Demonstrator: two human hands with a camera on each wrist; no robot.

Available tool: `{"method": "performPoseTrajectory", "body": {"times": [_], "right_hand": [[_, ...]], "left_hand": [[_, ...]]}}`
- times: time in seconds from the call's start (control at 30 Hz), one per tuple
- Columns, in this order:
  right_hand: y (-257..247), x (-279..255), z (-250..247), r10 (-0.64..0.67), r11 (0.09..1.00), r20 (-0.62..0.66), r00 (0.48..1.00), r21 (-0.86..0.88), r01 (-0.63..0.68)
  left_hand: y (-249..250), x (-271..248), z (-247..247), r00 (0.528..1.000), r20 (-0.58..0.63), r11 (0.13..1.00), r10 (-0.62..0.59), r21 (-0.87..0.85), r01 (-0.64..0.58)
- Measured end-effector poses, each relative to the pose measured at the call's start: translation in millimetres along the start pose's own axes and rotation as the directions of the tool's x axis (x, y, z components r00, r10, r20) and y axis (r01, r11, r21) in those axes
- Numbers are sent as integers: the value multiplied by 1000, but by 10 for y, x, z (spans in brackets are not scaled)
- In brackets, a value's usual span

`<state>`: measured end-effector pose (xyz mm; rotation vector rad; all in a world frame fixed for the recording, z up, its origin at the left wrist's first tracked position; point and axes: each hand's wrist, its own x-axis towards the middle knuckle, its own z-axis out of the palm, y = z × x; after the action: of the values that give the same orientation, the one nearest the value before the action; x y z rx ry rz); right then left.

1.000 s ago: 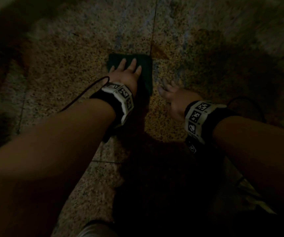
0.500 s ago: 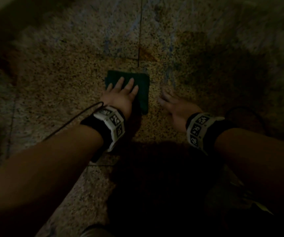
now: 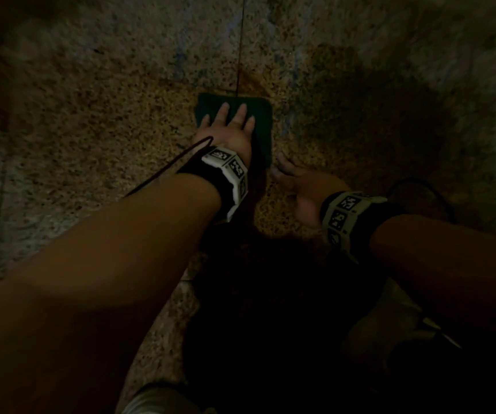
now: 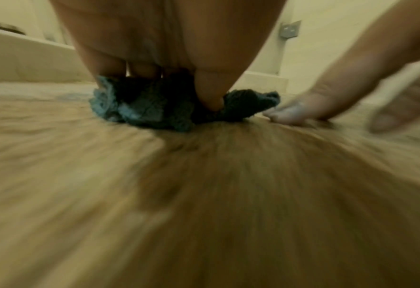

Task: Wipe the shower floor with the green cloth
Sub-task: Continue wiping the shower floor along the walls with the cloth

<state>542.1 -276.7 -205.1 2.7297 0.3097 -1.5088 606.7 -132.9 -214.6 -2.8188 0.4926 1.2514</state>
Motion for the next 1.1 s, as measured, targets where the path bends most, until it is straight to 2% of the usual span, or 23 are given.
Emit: {"method": "performPoseTrajectory", "body": {"times": [0.1,0.23,0.4,0.5,0.63,0.7,0.87,1.0,1.1], "right_hand": [[10,26,-12,12,1000,32,999,-9,-11],[15,24,-22,0,1000,12,1000,4,0],[59,-50,-80,-23,989,-103,994,144,38],[171,-78,31,16,992,-67,998,124,-7],[248,-140,256,42,995,-103,994,98,-32],[266,-190,334,39,996,-68,997,80,-34],[268,-163,295,43,998,37,998,38,-45],[291,-168,313,3,1000,-38,999,-20,-4],[347,-123,276,4,996,44,999,-92,0]], "left_hand": [[63,115,-48,1000,-16,1000,-1,13,1],[59,77,-30,1000,4,997,2,72,-2],[27,-174,187,998,50,991,26,126,-32],[91,-275,350,996,72,985,50,162,-61],[126,-268,347,997,72,977,15,212,-30],[171,-253,312,997,76,975,0,222,-17],[338,-87,133,998,53,988,-26,155,17],[550,170,-89,999,9,994,-41,101,40],[638,293,-152,999,-12,995,-49,92,50]]}}
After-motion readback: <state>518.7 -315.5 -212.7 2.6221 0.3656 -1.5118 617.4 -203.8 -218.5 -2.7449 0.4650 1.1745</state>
